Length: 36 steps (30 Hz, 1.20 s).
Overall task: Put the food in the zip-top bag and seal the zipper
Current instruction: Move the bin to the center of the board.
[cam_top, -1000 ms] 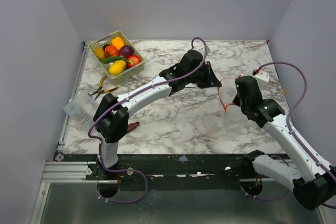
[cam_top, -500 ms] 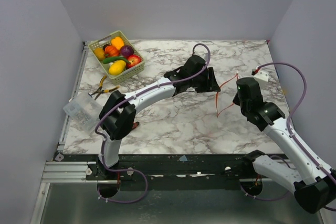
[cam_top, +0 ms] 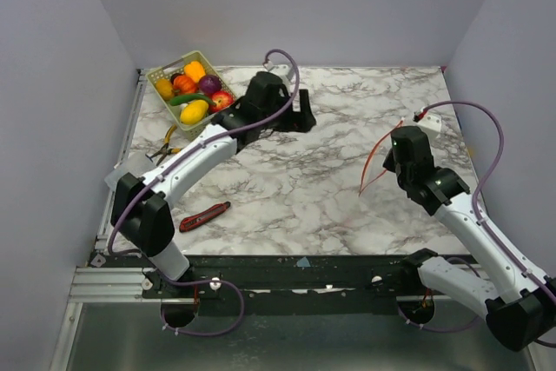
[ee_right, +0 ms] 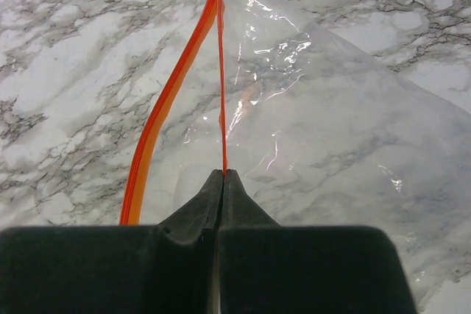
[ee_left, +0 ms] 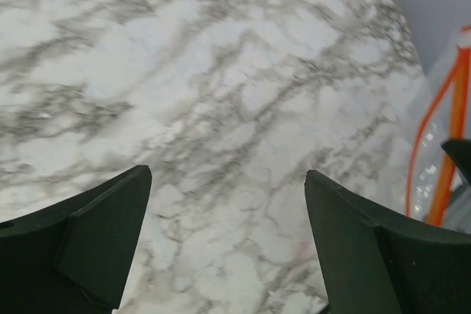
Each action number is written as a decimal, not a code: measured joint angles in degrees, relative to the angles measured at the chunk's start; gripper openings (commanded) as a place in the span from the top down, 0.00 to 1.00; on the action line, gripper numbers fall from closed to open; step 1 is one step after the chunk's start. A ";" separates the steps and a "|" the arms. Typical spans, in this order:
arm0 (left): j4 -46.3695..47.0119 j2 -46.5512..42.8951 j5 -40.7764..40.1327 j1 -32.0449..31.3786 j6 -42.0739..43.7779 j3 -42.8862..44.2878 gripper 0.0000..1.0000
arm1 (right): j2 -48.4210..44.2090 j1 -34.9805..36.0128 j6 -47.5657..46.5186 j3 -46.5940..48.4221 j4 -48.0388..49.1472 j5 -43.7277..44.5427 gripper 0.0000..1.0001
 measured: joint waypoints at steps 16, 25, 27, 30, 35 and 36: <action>-0.79 18.67 -18.14 24.33 3.04 16.57 0.18 | 1.40 0.00 -1.60 0.00 2.19 -1.44 1.00; -9.03 29.46 -15.78 26.93 -0.48 28.46 0.18 | 4.52 0.00 -1.70 -0.02 2.99 -2.49 1.00; -10.80 29.55 -15.58 26.82 -1.77 28.50 0.17 | 4.46 0.00 -1.70 -0.15 3.17 -2.73 1.00; -11.56 29.46 -15.28 26.64 -3.61 26.88 0.17 | 4.22 0.00 -1.70 -0.94 4.00 -2.93 1.00; -13.97 30.56 -13.66 26.58 -3.89 26.18 0.16 | 3.87 0.00 -1.70 -1.77 4.37 -2.99 1.00; -14.43 30.91 -13.64 26.58 -3.82 26.45 0.16 | 3.76 0.00 -1.70 -1.81 4.48 -3.02 1.00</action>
